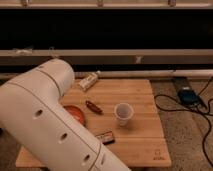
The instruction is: Place the white sponge in the ceramic cup
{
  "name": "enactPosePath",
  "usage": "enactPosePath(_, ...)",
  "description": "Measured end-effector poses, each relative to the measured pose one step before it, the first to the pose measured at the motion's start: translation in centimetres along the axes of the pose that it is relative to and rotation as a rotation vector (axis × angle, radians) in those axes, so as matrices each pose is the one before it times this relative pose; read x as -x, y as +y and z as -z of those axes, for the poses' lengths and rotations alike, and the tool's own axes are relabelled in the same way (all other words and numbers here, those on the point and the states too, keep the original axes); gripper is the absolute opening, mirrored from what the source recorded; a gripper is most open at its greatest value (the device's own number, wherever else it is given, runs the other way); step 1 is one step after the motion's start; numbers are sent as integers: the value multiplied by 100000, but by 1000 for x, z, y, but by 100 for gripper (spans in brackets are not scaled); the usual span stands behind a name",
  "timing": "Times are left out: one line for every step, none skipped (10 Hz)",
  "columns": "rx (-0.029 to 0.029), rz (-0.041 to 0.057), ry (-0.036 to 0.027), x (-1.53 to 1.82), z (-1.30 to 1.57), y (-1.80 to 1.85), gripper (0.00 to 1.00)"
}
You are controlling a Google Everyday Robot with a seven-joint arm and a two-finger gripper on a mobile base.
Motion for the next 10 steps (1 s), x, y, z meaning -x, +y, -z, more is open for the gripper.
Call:
enactPosePath(28,52,191,-54,-2,22,49)
enactPosePath(-79,-45,131,-64,122,-52,39)
enactPosePath(-37,-203,-82,-101,207,-88,29)
enactPosePath(-119,-483,-299,-224,320,-190,18)
enactPosePath(-361,-623,-589,-218,449,-255,8)
enactPosePath(-718,-1224,-1229,-293,795,-425,2)
enactPosePath(-619,-2070,-2302,-235,889,-461,0)
enactPosePath(-406,-3299,-3554,-383,1171,-635,0)
enactPosePath(-371,-2975,-2841,-454,986,-603,0)
enactPosePath(-337,-3933,-3937,-481,1236,-718,0)
